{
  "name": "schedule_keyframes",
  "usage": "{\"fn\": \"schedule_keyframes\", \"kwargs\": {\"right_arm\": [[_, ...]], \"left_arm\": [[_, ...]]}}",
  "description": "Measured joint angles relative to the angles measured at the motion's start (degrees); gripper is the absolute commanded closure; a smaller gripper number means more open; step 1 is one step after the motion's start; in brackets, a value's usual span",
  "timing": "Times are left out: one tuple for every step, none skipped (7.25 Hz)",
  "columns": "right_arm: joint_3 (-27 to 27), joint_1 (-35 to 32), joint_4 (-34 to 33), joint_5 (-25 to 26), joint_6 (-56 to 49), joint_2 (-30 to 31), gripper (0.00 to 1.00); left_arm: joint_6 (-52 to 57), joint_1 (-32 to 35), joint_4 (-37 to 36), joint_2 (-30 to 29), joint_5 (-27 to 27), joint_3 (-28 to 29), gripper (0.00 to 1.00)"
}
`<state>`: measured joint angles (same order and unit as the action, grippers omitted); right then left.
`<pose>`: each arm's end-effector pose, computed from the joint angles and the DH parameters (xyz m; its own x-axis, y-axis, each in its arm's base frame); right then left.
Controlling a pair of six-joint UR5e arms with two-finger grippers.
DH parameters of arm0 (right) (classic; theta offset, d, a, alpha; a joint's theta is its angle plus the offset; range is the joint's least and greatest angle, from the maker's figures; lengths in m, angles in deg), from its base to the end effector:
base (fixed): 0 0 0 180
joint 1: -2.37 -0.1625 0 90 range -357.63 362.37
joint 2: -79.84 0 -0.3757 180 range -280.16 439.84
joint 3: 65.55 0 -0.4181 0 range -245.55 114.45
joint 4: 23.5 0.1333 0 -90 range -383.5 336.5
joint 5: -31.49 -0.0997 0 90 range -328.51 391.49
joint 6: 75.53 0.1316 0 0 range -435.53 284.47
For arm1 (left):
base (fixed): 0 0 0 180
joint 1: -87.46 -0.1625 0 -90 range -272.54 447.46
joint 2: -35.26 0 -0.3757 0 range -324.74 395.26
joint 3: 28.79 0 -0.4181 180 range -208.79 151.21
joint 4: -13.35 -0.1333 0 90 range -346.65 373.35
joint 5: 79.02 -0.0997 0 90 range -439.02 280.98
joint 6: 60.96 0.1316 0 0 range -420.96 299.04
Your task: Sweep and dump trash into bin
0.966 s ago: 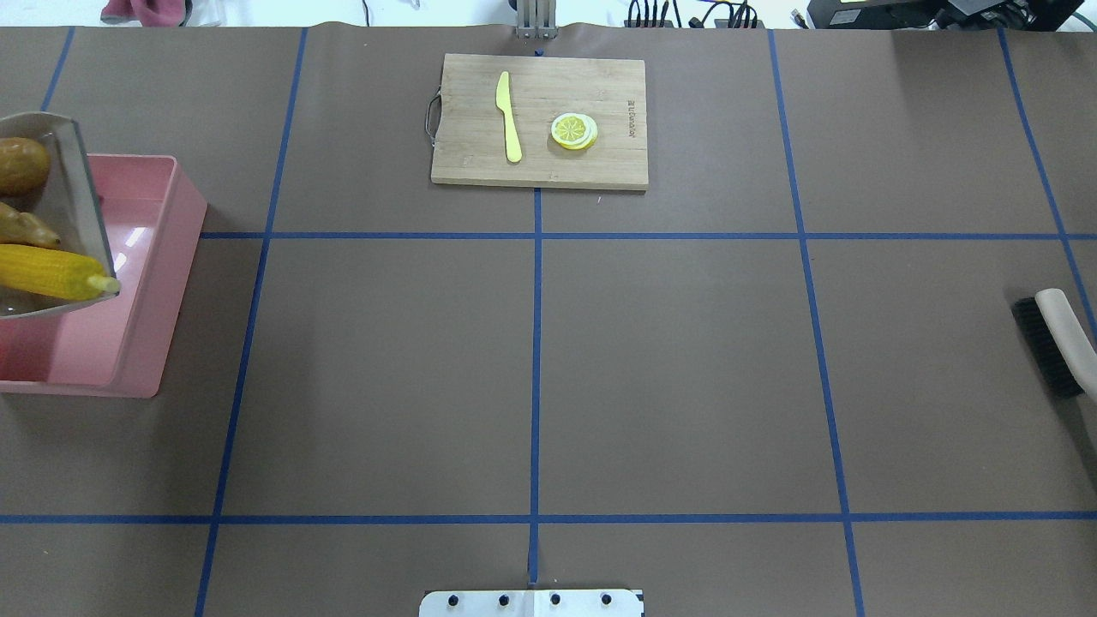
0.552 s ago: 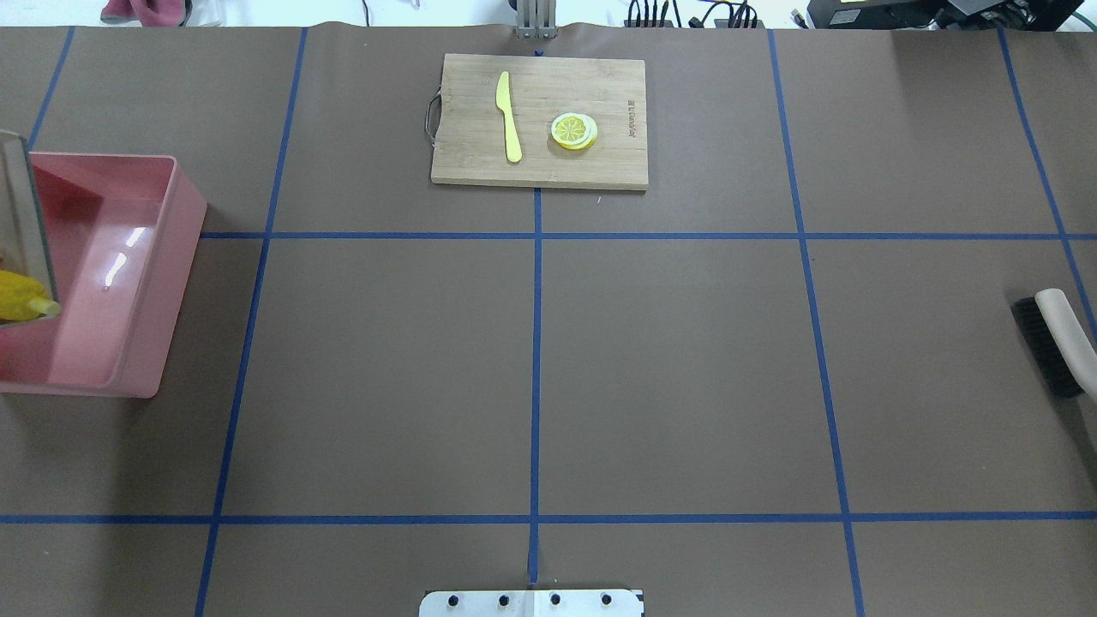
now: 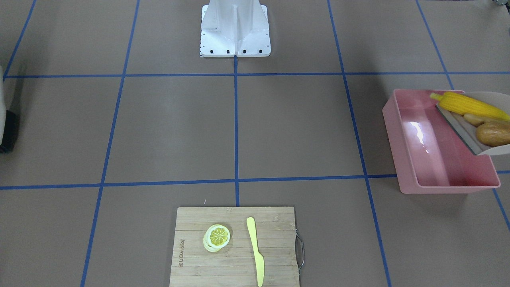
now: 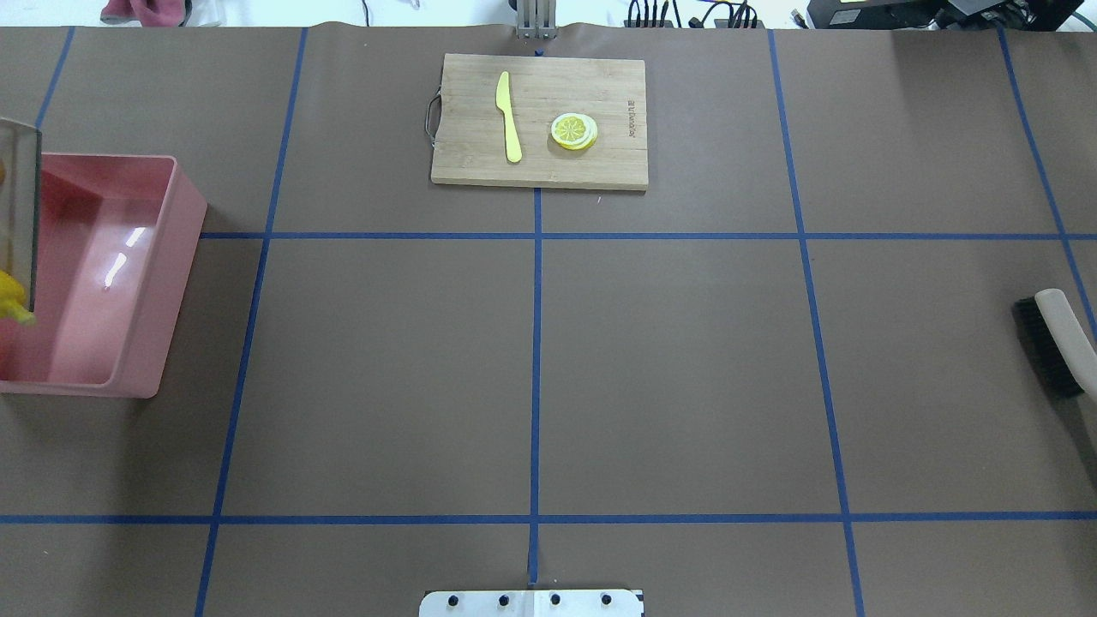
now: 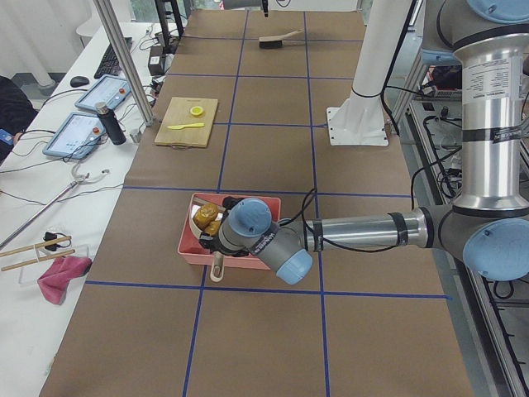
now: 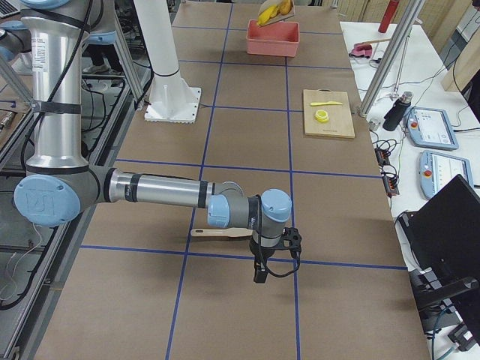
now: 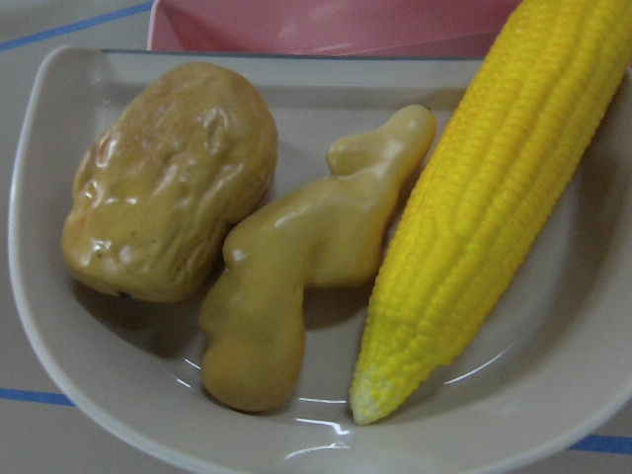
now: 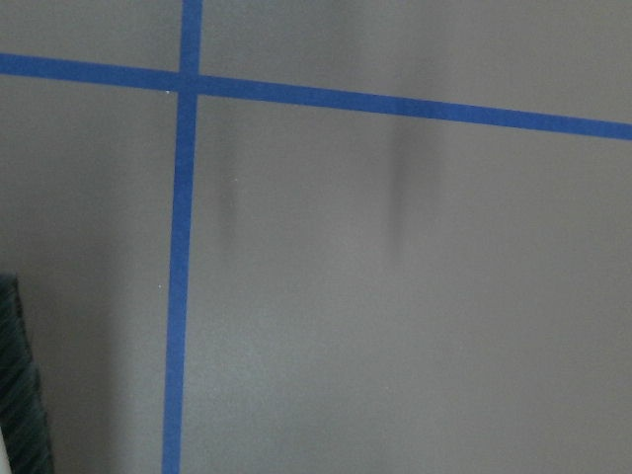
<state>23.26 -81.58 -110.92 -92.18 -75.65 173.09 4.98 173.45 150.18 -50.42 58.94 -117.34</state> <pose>0.0082 -0.4953 0.6827 0.8293 -0.0719 0.5542 0.1071 0.9938 -0.0313 0.0009 -0.5220 0.5801 0.2103 0.9043 0.3715 -0.6003 -0.1805 0.7791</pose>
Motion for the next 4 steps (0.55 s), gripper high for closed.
{"fn": "schedule_keyframes", "kwargs": {"right_arm": [[0.3, 0.0, 0.0, 0.0, 0.0, -0.9, 0.0], [0.8, 0.0, -0.7, 0.0, 0.6, -1.9, 0.0], [2.0, 0.0, -2.5, -0.2, 3.3, -2.6, 0.0], [3.7, 0.0, -4.1, -0.5, 8.2, -2.9, 0.0]], "left_arm": [[2.1, -0.2, -0.5, -2.4, -0.6, 0.4, 1.0], [5.6, -0.3, -1.0, -4.6, -2.0, 1.0, 1.0], [9.9, -0.3, -1.2, -6.4, -3.4, 1.8, 1.0], [14.6, -0.4, -1.1, -7.4, -4.8, 2.1, 1.0]]}}
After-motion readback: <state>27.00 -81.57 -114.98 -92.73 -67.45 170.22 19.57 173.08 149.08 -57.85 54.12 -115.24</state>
